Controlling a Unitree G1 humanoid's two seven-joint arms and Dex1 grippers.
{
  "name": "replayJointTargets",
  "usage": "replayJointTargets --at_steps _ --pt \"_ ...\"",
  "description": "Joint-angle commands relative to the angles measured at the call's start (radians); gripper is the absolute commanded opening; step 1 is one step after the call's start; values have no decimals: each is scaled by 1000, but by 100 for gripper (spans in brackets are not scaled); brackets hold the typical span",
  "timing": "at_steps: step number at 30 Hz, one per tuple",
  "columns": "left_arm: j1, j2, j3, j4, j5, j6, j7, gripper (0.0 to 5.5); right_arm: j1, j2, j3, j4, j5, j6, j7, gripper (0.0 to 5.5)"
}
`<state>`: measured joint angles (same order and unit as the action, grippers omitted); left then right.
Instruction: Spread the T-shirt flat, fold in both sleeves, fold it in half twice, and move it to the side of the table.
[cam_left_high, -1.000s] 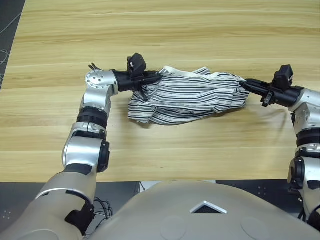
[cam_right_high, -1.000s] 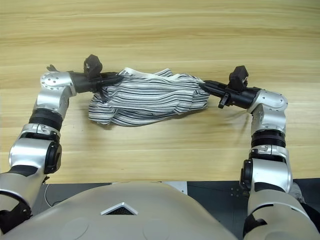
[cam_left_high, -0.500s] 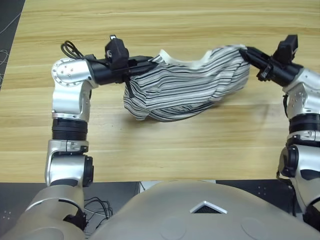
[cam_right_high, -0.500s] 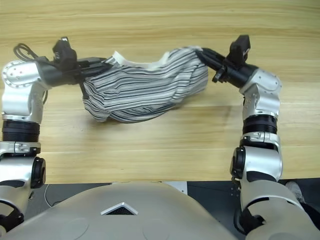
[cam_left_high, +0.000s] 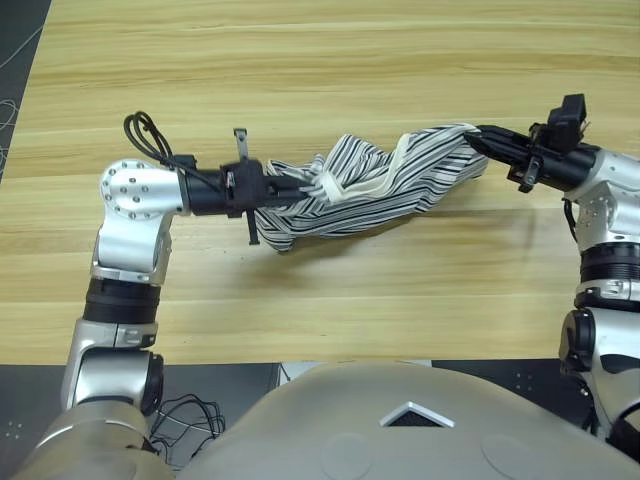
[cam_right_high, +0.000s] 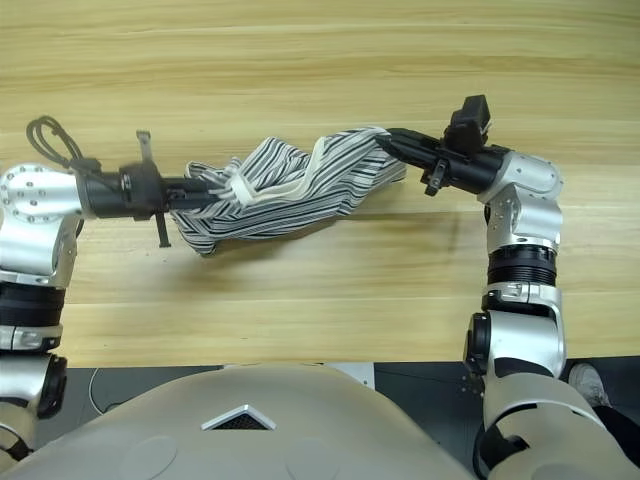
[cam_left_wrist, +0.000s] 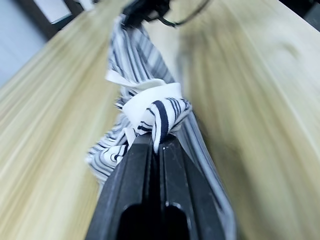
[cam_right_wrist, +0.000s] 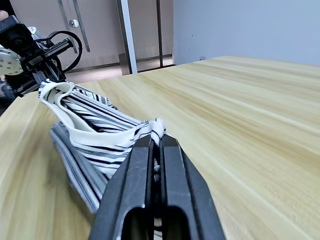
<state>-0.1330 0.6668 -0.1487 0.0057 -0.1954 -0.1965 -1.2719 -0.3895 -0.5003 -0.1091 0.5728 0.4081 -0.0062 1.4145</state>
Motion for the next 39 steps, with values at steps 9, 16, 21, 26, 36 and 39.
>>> replayJointTargets --at_steps 9,16,21,26,36,39 --pt "73 48 -75 -56 66 131 40 60 -12 -13 -1 18 -1 2 -1 10" --pt "84 48 -79 -66 66 70 52 105 -10 -12 6 21 -4 0 -6 10" --pt "93 42 -87 -75 57 32 50 105 -7 -11 11 18 -4 0 -10 10" --pt "98 18 -128 -59 85 4 58 105 -6 -10 14 18 -3 -2 -11 10" --pt "9 -55 -147 80 153 111 169 87 0 -1 21 11 -2 -8 -13 10" --pt "-11 -67 -139 95 153 142 200 36 5 2 24 8 -2 -10 -11 10"
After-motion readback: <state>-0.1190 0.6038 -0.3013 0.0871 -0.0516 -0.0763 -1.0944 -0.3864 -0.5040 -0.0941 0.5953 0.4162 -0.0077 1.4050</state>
